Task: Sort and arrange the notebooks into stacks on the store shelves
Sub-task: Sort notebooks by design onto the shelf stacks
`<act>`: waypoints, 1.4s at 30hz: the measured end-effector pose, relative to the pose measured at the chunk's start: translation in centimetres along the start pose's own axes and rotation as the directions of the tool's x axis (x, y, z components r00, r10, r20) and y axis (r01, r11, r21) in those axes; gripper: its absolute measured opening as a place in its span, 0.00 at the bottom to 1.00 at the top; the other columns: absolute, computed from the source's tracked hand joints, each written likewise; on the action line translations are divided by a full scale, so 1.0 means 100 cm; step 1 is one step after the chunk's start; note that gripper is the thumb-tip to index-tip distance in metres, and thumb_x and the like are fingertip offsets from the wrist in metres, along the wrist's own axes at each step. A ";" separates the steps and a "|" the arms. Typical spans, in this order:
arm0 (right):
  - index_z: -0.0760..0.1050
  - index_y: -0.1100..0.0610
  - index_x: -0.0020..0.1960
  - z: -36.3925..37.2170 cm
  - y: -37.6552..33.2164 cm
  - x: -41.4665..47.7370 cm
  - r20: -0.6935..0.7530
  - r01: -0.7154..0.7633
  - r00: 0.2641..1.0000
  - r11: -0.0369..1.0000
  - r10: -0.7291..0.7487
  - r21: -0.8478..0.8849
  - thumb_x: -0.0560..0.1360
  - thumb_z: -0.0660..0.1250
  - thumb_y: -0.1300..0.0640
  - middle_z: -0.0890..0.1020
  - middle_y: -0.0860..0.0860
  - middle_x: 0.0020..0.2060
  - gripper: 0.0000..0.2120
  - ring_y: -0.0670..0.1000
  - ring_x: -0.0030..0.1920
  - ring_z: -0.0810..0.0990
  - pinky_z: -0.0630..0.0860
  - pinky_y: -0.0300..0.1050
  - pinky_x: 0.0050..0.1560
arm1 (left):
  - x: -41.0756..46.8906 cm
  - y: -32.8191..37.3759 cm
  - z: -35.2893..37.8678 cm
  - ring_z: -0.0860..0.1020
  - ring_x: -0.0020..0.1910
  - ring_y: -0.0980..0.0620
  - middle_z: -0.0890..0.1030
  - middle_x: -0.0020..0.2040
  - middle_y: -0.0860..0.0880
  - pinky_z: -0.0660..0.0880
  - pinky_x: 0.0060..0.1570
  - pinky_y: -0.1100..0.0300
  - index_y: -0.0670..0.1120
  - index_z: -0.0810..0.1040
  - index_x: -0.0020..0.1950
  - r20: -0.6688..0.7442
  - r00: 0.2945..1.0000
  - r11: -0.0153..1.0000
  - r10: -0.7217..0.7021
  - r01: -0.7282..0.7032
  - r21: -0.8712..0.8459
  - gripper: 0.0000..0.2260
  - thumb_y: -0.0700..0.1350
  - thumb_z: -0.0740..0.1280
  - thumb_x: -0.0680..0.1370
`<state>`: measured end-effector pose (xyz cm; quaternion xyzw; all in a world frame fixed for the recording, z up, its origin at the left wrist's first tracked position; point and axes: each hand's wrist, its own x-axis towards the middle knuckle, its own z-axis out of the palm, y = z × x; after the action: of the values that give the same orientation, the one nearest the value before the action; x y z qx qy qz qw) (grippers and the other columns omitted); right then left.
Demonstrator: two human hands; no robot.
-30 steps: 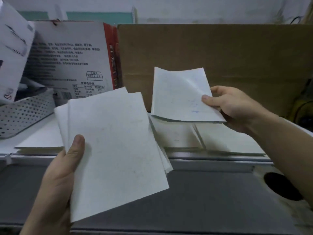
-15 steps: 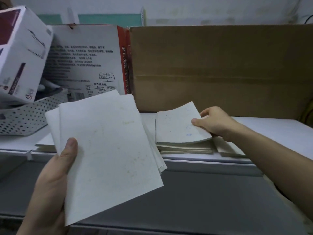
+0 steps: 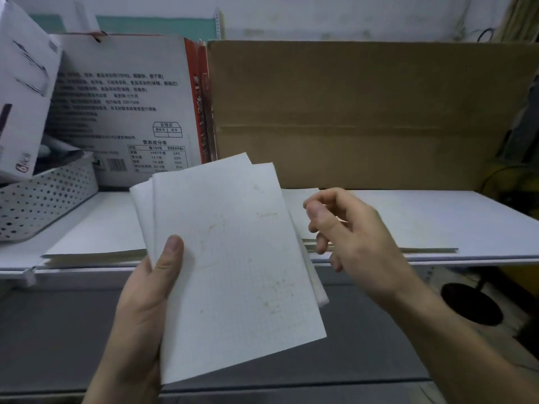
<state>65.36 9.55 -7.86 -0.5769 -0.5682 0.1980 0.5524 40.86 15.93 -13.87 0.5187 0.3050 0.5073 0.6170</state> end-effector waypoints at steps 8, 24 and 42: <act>0.74 0.43 0.57 0.039 0.011 -0.055 -0.211 -0.054 0.975 0.997 0.066 0.063 0.60 0.77 0.38 0.82 0.38 0.49 0.29 0.38 0.50 0.80 0.76 0.31 0.44 | -0.009 0.001 0.029 0.84 0.57 0.35 0.85 0.59 0.40 0.73 0.65 0.32 0.45 0.81 0.65 0.040 0.996 0.981 -0.084 0.089 -0.175 0.43 0.66 0.81 0.57; 0.76 0.52 0.56 -0.015 0.007 -0.054 -0.372 -0.051 0.922 0.985 0.110 0.165 0.78 0.68 0.58 0.88 0.49 0.44 0.07 0.50 0.44 0.87 0.83 0.45 0.41 | 0.000 -0.016 0.063 0.87 0.39 0.43 0.87 0.48 0.39 0.82 0.30 0.57 0.39 0.81 0.60 0.080 0.987 0.965 -0.142 0.156 -0.211 0.23 0.52 0.68 0.71; 0.76 0.55 0.55 -0.185 0.112 0.092 -0.287 -0.465 0.879 0.813 0.379 -0.350 0.78 0.71 0.51 0.81 0.50 0.47 0.10 0.51 0.45 0.81 0.75 0.43 0.37 | 0.011 -0.041 0.104 0.87 0.47 0.40 0.87 0.54 0.41 0.85 0.42 0.47 0.44 0.81 0.62 -0.139 0.986 0.978 -0.093 0.065 -0.197 0.22 0.54 0.67 0.73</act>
<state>88.64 12.80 -8.05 -0.8087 -0.3939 0.1327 0.4163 51.82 13.73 -14.75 0.4053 0.3198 0.5463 0.6596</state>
